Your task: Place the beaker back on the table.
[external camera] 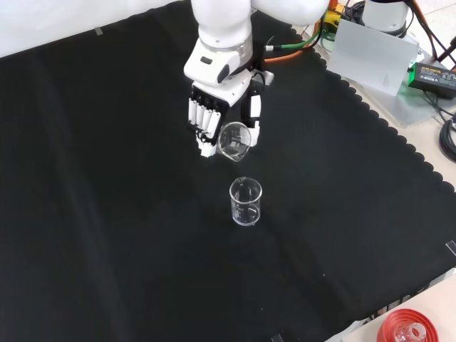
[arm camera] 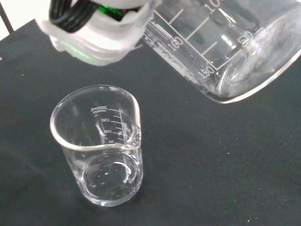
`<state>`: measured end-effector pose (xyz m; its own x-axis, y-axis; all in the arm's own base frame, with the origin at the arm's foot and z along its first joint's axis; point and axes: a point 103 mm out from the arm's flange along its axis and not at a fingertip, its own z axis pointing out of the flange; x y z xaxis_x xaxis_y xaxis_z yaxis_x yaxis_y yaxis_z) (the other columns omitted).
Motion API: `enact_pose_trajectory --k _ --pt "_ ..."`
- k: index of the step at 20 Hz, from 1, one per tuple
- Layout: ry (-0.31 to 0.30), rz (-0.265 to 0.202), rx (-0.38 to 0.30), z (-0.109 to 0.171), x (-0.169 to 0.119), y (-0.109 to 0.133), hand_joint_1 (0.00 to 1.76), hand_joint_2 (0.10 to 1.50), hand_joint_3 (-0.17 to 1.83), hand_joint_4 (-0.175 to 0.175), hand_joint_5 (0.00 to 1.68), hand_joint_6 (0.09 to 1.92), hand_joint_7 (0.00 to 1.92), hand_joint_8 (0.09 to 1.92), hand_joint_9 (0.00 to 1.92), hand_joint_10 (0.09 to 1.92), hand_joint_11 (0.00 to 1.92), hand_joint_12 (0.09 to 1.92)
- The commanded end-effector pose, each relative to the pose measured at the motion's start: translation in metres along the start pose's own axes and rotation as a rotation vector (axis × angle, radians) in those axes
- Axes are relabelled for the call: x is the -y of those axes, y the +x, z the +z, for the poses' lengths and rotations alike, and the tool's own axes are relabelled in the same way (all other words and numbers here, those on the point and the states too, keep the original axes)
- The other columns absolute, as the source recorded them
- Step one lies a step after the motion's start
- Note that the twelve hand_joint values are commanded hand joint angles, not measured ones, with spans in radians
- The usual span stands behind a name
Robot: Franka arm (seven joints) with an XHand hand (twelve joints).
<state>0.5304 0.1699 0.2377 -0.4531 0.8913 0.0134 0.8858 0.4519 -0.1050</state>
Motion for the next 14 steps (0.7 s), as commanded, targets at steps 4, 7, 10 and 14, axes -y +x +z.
enact_pose_trajectory --k 4,7,10,14 --pt "-0.011 0.017 -0.043 0.012 -0.009 -0.025 1.32 1.02 -0.17 -0.175 1.50 0.09 1.56 0.09 1.63 0.14 1.11 0.89" --pt "-0.019 0.020 -0.061 0.017 -0.005 -0.038 1.32 1.02 -0.17 -0.175 1.50 0.09 1.56 0.09 1.63 0.14 1.11 0.89" --pt "-0.033 0.031 -0.106 0.018 0.008 -0.066 1.32 1.02 -0.17 -0.175 1.50 0.09 1.56 0.09 1.63 0.13 1.11 0.89" --pt "-0.023 0.037 -0.121 0.033 -0.016 -0.054 1.32 1.02 -0.17 -0.175 1.50 0.09 1.56 0.09 1.63 0.13 1.11 0.89"
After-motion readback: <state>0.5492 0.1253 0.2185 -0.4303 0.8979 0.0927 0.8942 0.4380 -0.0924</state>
